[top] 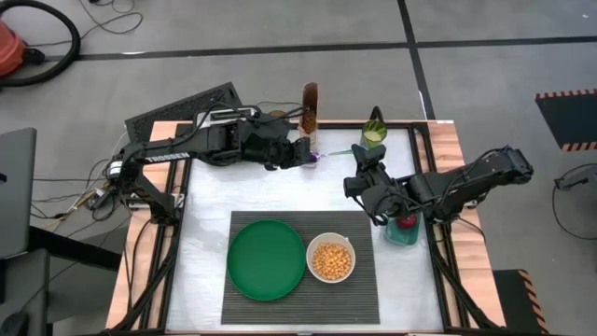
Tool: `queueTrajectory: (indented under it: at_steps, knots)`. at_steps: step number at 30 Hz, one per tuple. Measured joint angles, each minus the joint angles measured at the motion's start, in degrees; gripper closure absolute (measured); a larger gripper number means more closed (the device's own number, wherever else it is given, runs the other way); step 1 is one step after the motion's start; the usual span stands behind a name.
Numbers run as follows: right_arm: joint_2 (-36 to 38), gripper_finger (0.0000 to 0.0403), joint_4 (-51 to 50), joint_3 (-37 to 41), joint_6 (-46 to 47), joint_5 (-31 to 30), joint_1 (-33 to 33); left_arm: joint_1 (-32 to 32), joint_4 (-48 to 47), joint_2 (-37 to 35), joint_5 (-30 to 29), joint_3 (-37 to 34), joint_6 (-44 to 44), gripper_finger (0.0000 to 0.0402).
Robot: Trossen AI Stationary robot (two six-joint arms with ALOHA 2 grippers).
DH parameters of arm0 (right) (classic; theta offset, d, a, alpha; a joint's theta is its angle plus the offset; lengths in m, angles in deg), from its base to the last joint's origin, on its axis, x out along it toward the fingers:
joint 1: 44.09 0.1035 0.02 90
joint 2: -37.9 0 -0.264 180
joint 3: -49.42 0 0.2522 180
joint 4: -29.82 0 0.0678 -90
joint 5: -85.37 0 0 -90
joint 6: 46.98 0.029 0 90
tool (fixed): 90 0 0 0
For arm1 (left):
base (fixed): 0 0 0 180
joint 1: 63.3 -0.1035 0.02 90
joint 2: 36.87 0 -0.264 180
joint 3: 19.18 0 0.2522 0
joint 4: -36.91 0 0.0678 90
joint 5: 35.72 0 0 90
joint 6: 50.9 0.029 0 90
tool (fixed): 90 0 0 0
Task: Arrange a breakfast setting
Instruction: Put the spoon beside the bowl on the mat
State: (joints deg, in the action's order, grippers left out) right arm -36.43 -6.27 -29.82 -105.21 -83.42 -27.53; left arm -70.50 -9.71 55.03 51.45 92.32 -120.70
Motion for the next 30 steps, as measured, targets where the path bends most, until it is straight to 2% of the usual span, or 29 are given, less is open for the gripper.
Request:
queueTrajectory:
  at_steps: [10,18,22,26,28,30]
  knots:
    - [0.0,0.0367,0.1,0.0,-0.3,0.4,-0.1,-0.5,-0.4,0.0,1.0,0.0,0.7,0.0391]
    - [0.0,0.0216,0.1,0.0,6.8,6.5,0.3,-1.1,-3.8,0.0,3.5,0.0,8.9,0.0401]
    - [0.1,0.0162,-0.5,0.0,15.9,10.1,0.3,-2.3,-5.9,0.1,4.1,0.0,15.4,0.0401]
    - [0.1,0.0147,-4.7,0.0,31.5,18.0,0.5,-3.3,-10.8,0.1,5.6,0.0,23.7,0.0401]
    - [0.1,0.0147,-6.7,0.0,40.8,25.4,0.5,-3.7,-13.8,0.1,6.1,0.0,28.0,0.0401]
    - [0.1,0.0146,-7.5,0.0,48.7,35.7,-0.2,-3.7,-15.4,0.1,6.3,0.0,32.4,0.0401]
